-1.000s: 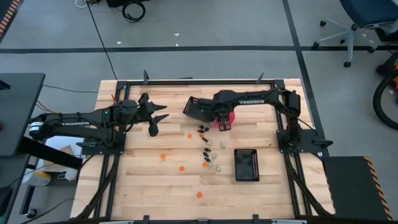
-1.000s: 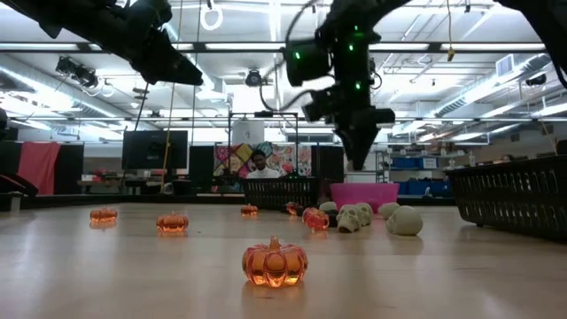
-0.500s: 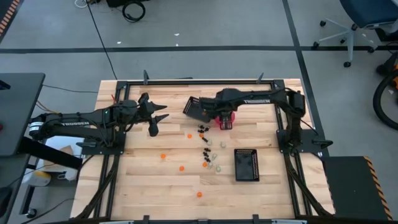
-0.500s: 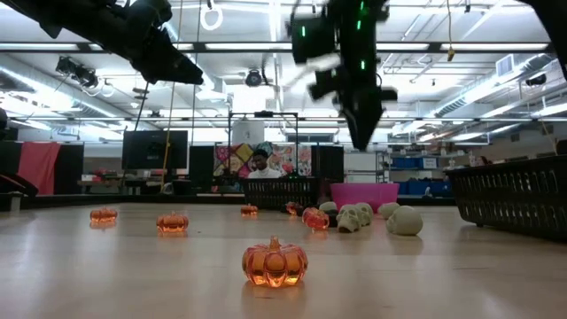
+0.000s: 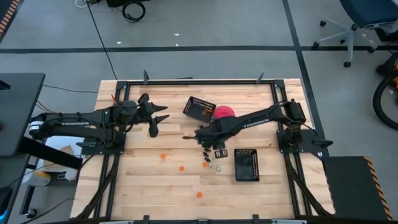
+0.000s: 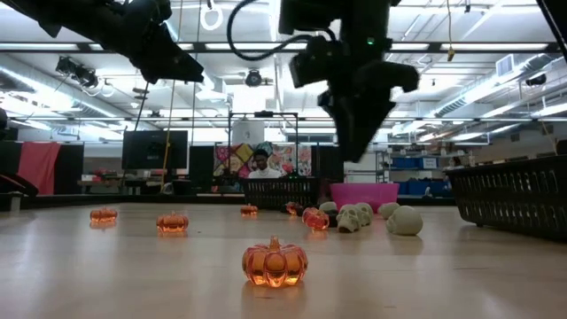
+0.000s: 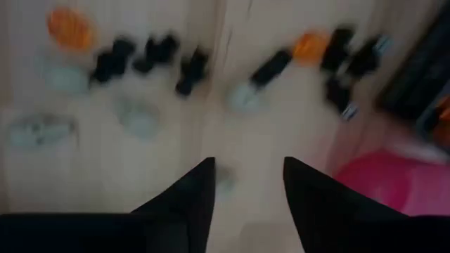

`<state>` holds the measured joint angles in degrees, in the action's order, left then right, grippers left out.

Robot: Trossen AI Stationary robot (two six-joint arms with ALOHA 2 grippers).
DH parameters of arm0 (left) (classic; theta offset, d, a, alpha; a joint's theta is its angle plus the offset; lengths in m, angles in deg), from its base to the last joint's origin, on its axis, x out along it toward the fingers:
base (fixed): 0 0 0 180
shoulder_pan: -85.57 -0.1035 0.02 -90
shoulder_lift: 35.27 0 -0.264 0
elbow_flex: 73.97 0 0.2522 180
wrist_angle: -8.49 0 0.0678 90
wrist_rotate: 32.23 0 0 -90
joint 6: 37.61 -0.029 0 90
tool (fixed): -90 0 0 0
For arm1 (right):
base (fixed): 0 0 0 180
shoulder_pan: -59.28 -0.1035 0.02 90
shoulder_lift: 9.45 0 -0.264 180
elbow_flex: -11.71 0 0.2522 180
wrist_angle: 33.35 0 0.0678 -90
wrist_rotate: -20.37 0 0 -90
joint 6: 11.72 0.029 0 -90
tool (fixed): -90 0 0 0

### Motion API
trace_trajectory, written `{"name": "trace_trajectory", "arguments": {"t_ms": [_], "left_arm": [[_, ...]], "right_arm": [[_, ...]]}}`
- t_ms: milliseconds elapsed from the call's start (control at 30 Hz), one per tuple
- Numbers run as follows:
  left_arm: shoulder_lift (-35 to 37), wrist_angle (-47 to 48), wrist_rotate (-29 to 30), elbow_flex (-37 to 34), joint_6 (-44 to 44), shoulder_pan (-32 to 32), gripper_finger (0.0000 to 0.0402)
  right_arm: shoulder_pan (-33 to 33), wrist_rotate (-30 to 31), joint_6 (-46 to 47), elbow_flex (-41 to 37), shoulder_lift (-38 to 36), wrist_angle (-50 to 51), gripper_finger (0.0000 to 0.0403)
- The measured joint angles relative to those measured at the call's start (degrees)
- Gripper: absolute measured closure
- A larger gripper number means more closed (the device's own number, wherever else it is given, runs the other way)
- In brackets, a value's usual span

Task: Sort Halloween decoration
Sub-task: Put the white skull toy into the pink bowl

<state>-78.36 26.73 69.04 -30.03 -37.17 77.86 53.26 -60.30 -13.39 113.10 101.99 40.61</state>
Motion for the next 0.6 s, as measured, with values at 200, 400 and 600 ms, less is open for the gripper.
{"name": "trace_trajectory", "arguments": {"t_ms": [200, 400, 600], "left_arm": [[0.0, 0.0, 0.0, 0.0, -1.1, 0.6, 0.0246], [0.0, 0.0, 0.0, 0.0, -1.2, 0.6, 0.0246], [0.0, 0.0, 0.0, 0.0, -1.2, 0.6, 0.0246]], "right_arm": [[-0.2, -4.5, 8.6, -4.3, 0.0, -0.3, 0.0168], [-0.6, -3.0, 9.7, -8.2, 0.0, -2.0, 0.0141], [0.0, -3.0, 9.8, -11.9, 0.0, -5.8, 0.0151]]}}
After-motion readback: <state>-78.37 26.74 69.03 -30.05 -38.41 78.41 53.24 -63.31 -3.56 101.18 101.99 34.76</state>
